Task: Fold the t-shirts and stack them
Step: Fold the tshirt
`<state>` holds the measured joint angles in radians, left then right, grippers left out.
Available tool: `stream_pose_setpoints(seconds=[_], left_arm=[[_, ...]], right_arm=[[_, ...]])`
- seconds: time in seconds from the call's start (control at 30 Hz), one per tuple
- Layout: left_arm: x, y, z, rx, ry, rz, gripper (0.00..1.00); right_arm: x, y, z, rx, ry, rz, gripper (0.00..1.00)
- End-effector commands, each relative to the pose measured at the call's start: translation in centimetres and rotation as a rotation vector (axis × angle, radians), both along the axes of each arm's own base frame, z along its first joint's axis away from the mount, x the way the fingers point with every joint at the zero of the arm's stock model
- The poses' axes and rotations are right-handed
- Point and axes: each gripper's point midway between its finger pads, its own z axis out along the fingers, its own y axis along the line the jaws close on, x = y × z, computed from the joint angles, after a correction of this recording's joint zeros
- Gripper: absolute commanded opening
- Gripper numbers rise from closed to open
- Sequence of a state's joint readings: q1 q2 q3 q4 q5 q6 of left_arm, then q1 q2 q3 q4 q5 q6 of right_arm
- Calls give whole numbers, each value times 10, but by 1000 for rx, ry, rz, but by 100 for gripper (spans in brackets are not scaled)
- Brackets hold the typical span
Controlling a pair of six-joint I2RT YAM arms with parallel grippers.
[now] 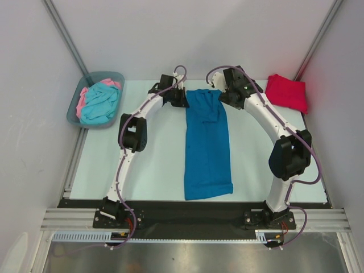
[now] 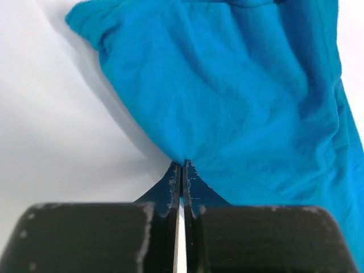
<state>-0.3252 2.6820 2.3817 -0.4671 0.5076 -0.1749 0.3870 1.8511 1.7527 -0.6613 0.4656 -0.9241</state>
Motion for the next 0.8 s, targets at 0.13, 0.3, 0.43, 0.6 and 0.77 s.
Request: stream_pose_setpoints(seconds=[0.13,0.3,0.43,0.6,0.77], left_arm=[[0,6,9,60,-23,19,0],[1,20,4,123,-22,46,0],[6,34,1,161,-20,81,0],[15,57,0,161,3,141,0],[21,74,13,142,1,173,0]], right_arm=[[3,11,33,35,-82,4,85],[2,12,33,37,-81,9,84],[3,12,31,42,-78,7,84],[4,14,31,44,-79,12,84],[5,15,29,46,-74,13,84]])
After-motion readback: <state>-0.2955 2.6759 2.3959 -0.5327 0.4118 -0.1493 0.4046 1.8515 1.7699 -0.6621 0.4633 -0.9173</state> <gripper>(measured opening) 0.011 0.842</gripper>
